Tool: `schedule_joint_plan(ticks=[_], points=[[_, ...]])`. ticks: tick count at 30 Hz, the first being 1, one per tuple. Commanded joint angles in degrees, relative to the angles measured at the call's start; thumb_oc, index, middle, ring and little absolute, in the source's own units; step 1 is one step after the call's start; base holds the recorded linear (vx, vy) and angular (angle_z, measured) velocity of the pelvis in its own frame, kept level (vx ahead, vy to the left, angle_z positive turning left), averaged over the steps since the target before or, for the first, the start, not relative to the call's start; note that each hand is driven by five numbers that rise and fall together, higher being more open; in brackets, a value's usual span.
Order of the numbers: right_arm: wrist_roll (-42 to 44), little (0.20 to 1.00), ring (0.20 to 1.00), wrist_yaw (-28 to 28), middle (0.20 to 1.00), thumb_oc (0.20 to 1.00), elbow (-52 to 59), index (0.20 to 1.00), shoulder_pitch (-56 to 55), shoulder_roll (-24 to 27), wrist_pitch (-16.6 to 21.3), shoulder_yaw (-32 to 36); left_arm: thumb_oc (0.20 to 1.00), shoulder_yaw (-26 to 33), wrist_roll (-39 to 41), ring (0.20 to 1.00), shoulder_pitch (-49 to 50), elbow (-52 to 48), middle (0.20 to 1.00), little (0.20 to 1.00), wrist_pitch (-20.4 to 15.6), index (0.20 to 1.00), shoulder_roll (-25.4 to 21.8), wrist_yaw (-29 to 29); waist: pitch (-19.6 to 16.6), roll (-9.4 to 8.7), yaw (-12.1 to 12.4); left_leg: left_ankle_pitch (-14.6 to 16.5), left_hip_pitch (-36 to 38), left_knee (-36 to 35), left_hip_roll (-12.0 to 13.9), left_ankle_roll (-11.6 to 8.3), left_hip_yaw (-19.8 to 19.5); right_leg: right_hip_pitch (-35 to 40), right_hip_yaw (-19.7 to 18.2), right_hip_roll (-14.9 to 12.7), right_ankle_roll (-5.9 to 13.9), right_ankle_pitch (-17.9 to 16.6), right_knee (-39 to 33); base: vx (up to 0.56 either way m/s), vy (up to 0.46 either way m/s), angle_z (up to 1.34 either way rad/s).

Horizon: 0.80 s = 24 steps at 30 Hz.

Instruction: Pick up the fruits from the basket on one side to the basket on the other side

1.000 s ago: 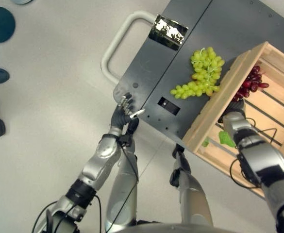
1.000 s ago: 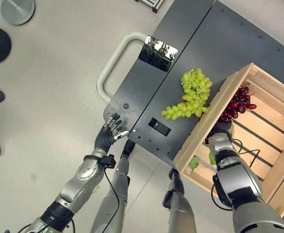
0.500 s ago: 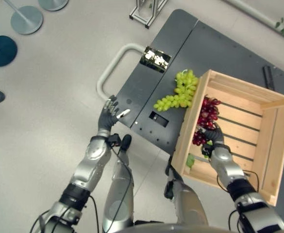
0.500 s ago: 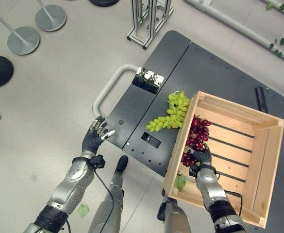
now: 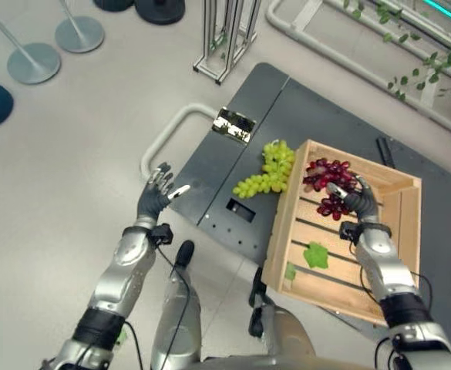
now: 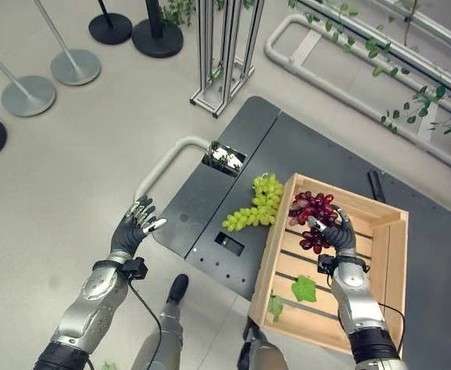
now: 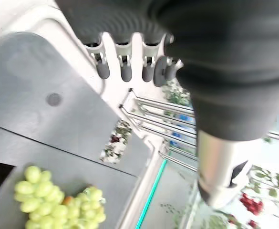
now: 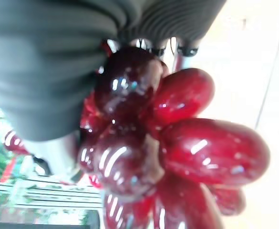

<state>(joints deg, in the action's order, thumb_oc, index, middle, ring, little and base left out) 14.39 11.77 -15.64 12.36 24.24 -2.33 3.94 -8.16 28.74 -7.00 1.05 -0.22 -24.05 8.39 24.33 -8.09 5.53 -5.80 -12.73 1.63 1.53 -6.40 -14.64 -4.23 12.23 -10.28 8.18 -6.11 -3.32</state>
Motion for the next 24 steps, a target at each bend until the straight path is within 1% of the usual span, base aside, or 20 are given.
schedule_joint_plan(ticks=[1,5,6,7,8,9,11,12,13,15,16,17,18,19,20,21,22,24], points=[[-0.99,0.200,0.200,-1.33,0.200,0.200,3.61,0.200,0.09,6.97,2.67,3.53,1.000,1.55,-2.96,1.000,3.42,-2.88,1.000,1.000,-1.28,1.000,-0.82,-2.31,-9.10,-0.98,-1.58,5.62,2.90,-2.49,-3.00,5.36,2.09,-0.04,-2.09,-3.69,2.74,9.31,8.06,0.04,0.003,-0.03],[0.43,0.200,0.200,-5.41,0.200,0.200,4.99,0.200,1.10,14.85,1.62,3.46,1.000,1.37,-4.23,1.000,4.35,-3.58,1.000,1.000,-0.55,1.000,-2.43,-4.29,-11.34,-1.77,-1.76,6.42,4.15,-2.45,-2.94,5.21,2.49,1.17,-1.98,-3.84,2.98,9.23,7.93,0.06,0.007,-0.03],[1.49,0.200,0.200,-7.95,0.200,0.200,5.66,0.200,2.45,20.68,0.79,2.61,1.000,0.69,-4.61,1.000,4.75,-3.77,1.000,1.000,-0.11,1.000,-3.54,-5.58,-12.28,-2.24,-1.85,6.57,4.64,-2.53,-2.86,5.09,2.68,1.62,-1.99,-3.79,3.12,9.13,7.83,0.05,0.005,-0.03],[1.58,0.200,0.200,-8.00,0.200,0.200,5.56,0.200,2.56,20.85,0.80,2.53,1.000,0.72,-4.61,1.000,4.76,-3.78,1.000,1.000,-0.10,1.000,-3.43,-5.61,-12.27,-2.14,-1.86,6.58,4.68,-2.56,-2.85,5.09,2.70,1.65,-2.01,-3.78,3.13,9.13,7.81,0.06,0.004,-0.03],[3.63,0.200,0.200,-11.15,0.200,0.200,5.99,0.200,3.53,26.45,0.34,1.18,1.000,0.04,-5.15,1.000,5.09,-3.82,1.000,1.000,0.11,1.000,-5.12,-6.64,-13.22,-2.74,-2.01,6.71,5.27,-2.67,-2.63,4.93,2.97,2.02,-2.09,-3.79,3.23,8.96,7.78,0.04,0.003,-0.02],[3.77,0.200,0.200,-11.24,0.200,0.200,5.79,0.200,3.70,26.65,0.41,1.04,1.000,0.07,-5.16,1.000,5.11,-3.81,1.000,1.000,0.11,1.000,-4.99,-6.66,-13.20,-2.63,-2.02,6.72,5.34,-2.72,-2.62,4.93,3.00,2.07,-2.11,-3.78,3.23,8.96,7.75,0.05,-0.003,-0.03],[5.16,0.200,0.200,-14.52,0.200,0.200,6.55,0.200,6.47,33.67,-0.55,-2.22,1.000,-1.27,-5.51,1.000,4.70,-4.23,1.000,1.000,0.44,1.000,-7.39,-8.31,-14.05,-3.19,-2.07,6.89,5.68,-2.65,-2.45,4.66,3.35,2.56,-2.29,-3.80,3.38,8.84,7.51,0.04,0.002,-0.05],[5.49,0.200,0.200,-17.24,0.200,0.200,6.88,0.200,9.90,39.74,-1.50,-6.20,1.000,-2.15,-5.80,1.000,4.04,-4.34,1.000,1.000,0.62,1.000,-9.56,-9.27,-14.66,-3.48,-2.09,6.98,6.01,-2.61,-2.34,4.48,3.54,2.83,-2.47,-3.74,3.46,8.77,7.48,0.04,0.010,-0.05],[5.56,0.200,0.200,-17.28,0.200,0.200,6.61,0.200,10.53,39.85,-1.46,-6.76,1.000,-1.98,-5.79,1.000,4.08,-4.30,1.000,1.000,0.60,1.000,-9.42,-9.28,-14.63,-3.37,-2.22,7.00,6.06,-2.64,-2.32,4.48,3.59,2.85,-2.52,-3.72,3.46,8.78,7.47,0.04,0.005,-0.12],[5.18,0.200,0.200,-19.86,0.200,0.200,6.78,0.200,15.75,44.65,-2.40,-12.64,1.000,-3.95,-6.45,1.000,2.61,-4.40,1.000,1.000,0.72,1.000,-11.66,-10.58,-15.54,-3.90,-2.17,7.20,6.58,-2.66,-2.18,4.24,3.92,3.47,-2.40,-3.68,3.55,8.71,7.33,0.04,-0.002,-0.12],[5.23,0.200,0.200,-21.52,0.200,0.200,6.81,0.200,20.87,47.18,-3.00,-18.42,1.000,-5.14,-6.45,1.000,1.22,-4.24,1.000,1.000,0.63,1.000,-12.95,-11.03,-16.22,-4.18,-2.28,7.34,7.02,-2.69,-2.05,4.10,4.15,3.92,-2.26,-3.66,3.60,8.70,7.16,0.05,-0.003,-0.08],[4.87,0.200,0.200,-22.36,0.200,0.200,6.53,0.200,24.55,48.05,-3.31,-22.44,1.000,-6.24,-6.43,1.000,0.20,-4.00,1.000,1.000,0.68,1.000,-13.53,-11.36,-16.62,-4.33,-2.35,7.38,7.22,-2.72,-1.97,4.01,4.31,4.14,-2.20,-3.71,3.61,8.65,7.11,0.04,0.001,-0.09],[4.94,0.200,0.200,-22.34,0.200,0.200,6.15,0.200,25.67,48.03,-3.26,-23.49,1.000,-6.02,-6.41,1.000,0.24,-3.90,1.000,1.000,0.64,1.000,-13.35,-11.35,-16.61,-4.17,-2.57,7.39,7.25,-2.73,-1.97,4.01,4.34,4.16,-2.23,-3.71,3.61,8.65,7.09,0.04,-0.007,-0.10],[4.23,0.200,0.200,-23.69,0.200,0.200,5.29,0.200,31.73,48.33,-3.94,-30.02,1.000,-8.50,-6.97,1.000,-2.23,-3.75,1.000,1.000,0.69,1.000,-14.26,-11.60,-17.40,-4.55,-2.50,7.53,7.52,-2.73,-1.96,3.93,4.33,4.46,-2.19,-3.65,3.63,8.63,7.03,0.02,-0.005,-0.10],[4.31,0.200,0.200,-23.68,0.200,0.200,4.93,0.200,32.81,48.28,-3.90,-31.03,1.000,-8.30,-6.96,1.000,-2.22,-3.63,1.000,1.000,0.65,1.000,-14.08,-11.58,-17.39,-4.37,-2.69,7.54,7.55,-2.75,-1.96,3.93,4.36,4.46,-2.22,-3.65,3.63,8.63,7.02,0.04,-0.012,-0.08],[3.61,0.200,0.200,-24.03,0.200,0.200,3.56,0.200,37.91,47.15,-4.40,-36.33,1.000,-10.62,-6.81,1.000,-4.74,-3.02,1.000,1.000,0.70,1.000,-14.01,-11.73,-18.01,-4.63,-2.72,7.67,7.91,-2.81,-1.85,3.87,4.41,4.97,-2.21,-3.63,3.64,8.64,6.96,0.02,-0.007,-0.04],[3.67,0.200,0.200,-24.01,0.200,0.200,3.26,0.200,38.74,47.08,-4.35,-37.11,1.000,-10.48,-6.80,1.000,-4.77,-2.90,1.000,1.000,0.65,1.000,-13.84,-11.71,-17.96,-4.48,-2.86,7.67,7.96,-2.82,-1.85,3.87,4.43,5.01,-2.22,-3.63,3.65,8.64,6.96,0.00,0.000,0.00],[2.81,0.200,0.200,-24.24,0.200,0.200,1.03,0.200,43.59,44.81,-4.55,-41.94,1.000,-12.96,-7.01,1.000,-7.27,-1.89,1.000,1.000,0.63,1.000,-12.87,-11.67,-18.46,-4.48,-3.01,7.79,8.22,-2.74,-1.77,3.84,4.52,5.35,-2.14,-3.58,3.58,8.74,7.00,0.00,0.000,0.00]])
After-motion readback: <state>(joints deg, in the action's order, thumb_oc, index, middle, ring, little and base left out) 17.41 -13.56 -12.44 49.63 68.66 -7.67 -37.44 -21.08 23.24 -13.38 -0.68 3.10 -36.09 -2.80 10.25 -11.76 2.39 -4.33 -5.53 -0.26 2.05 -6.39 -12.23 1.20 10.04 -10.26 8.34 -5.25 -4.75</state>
